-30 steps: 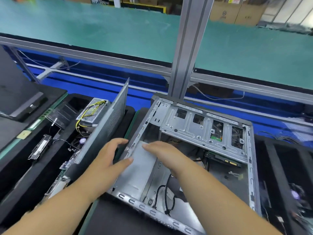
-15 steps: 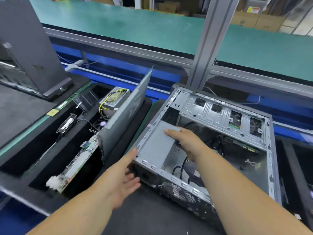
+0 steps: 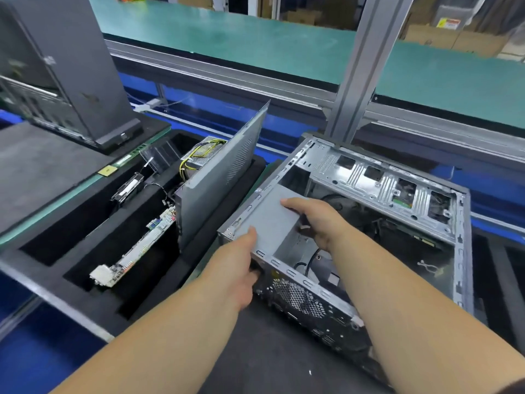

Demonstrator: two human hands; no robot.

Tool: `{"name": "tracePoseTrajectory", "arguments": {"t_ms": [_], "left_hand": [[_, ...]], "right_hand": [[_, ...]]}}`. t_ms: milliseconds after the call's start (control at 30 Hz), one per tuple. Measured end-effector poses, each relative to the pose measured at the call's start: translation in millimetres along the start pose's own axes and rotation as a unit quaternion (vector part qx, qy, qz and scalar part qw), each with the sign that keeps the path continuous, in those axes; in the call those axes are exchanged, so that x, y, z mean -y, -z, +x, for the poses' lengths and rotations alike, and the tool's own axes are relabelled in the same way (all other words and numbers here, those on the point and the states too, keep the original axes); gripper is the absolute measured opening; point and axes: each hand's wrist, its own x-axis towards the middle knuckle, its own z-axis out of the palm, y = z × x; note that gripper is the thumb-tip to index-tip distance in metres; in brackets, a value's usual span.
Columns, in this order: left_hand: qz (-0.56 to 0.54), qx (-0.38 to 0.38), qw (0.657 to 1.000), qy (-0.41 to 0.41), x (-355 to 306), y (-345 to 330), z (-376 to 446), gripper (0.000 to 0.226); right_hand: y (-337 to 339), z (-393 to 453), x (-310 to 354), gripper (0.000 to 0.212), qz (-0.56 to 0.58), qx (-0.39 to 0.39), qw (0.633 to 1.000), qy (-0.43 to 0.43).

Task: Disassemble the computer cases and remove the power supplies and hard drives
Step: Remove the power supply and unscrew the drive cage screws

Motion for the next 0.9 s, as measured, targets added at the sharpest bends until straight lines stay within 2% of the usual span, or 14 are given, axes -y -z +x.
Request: {"name": "tracePoseTrajectory", "arguments": {"t_ms": [67, 167, 367, 533, 633, 733, 900], "left_hand": [[0.039, 0.025, 0.999, -0.011, 4.1, 0.5, 2.0, 0.006], [0.085, 0.039, 0.995, -0.018, 4.8, -2.2, 5.0, 0.022], [0.077, 0.034, 0.996, -0.028, 4.7, -3.3, 13.5, 0.028], [0.058, 0.050, 0.996, -0.039, 5.4, -2.5, 15.1, 0.031], [0.054, 0.057, 0.996, -0.045, 7.8, -1.2, 14.4, 0.030], [0.074, 0.075, 0.993, -0.054, 8.4, 4.5, 13.2, 0.032], [0.076, 0.089, 0.992, -0.044, 7.9, 6.4, 14.6, 0.031]], "right_hand": [[3.2, 1.9, 0.6, 0.018, 0.001, -0.020, 1.000, -0.001], [11.8, 5.7, 1.8, 0.024, 0.001, -0.037, 0.999, -0.002], [17.5, 15.2, -3.4, 0.026, -0.001, -0.045, 0.999, -0.004], [15.6, 13.2, -6.1, 0.043, 0.048, -0.050, 0.997, -0.038], [16.9, 13.8, -3.0, 0.035, 0.059, -0.052, 0.996, -0.031], [18.4, 13.9, 1.2, 0.027, 0.012, -0.025, 1.000, -0.005], [19.7, 13.8, 3.7, 0.031, -0.012, -0.007, 1.000, 0.012]]}}
